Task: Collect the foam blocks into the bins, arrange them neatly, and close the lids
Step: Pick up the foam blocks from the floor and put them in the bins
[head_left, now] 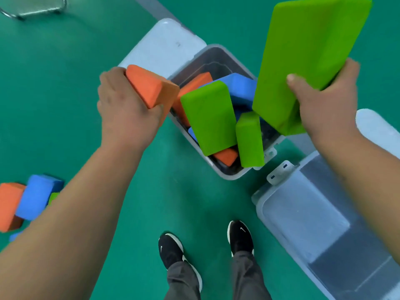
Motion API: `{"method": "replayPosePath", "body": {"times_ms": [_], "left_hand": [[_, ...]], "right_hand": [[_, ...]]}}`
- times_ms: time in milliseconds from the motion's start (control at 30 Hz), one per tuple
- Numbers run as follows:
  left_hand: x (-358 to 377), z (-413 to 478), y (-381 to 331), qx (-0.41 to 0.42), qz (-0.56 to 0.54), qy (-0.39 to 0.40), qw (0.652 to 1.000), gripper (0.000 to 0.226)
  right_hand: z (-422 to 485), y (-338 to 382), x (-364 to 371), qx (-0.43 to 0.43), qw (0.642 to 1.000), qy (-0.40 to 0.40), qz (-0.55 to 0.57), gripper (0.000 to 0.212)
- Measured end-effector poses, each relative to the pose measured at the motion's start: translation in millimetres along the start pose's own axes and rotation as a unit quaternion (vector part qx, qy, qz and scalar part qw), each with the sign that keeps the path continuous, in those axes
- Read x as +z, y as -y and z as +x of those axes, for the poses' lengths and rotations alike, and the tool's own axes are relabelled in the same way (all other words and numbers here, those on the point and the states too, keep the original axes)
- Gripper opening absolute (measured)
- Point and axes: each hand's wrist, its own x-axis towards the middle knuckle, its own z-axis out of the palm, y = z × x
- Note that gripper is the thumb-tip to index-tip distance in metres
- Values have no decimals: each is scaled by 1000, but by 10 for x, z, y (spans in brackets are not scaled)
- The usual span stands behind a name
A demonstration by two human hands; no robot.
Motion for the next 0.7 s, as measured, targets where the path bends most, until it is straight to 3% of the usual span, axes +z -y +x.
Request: {"method": "replayPosePath", "body": {"times_ms": [200, 267, 333, 400, 500, 700], "left_hand": [[384, 523, -149, 66, -50, -16, 996, 79], [595, 652, -267, 109, -35, 44, 992, 83], [854, 738, -348, 139, 24, 159, 977, 82], [1063, 795, -367, 131, 81, 245, 957, 74], [1182, 900, -301, 83, 79, 281, 953, 68], [1231, 984, -124, 23, 111, 310, 944, 97]], "right_hand": [[265, -194, 296, -98, 988, 6, -119, 83], [283, -243, 442, -116, 975, 18, -186, 83], [245, -352, 609, -93, 957, 73, -264, 88], [150, -498, 747, -51, 932, 155, -323, 96], [128, -619, 816, -61, 916, 156, -366, 92], [271, -600, 841, -45, 918, 181, -349, 95]]}}
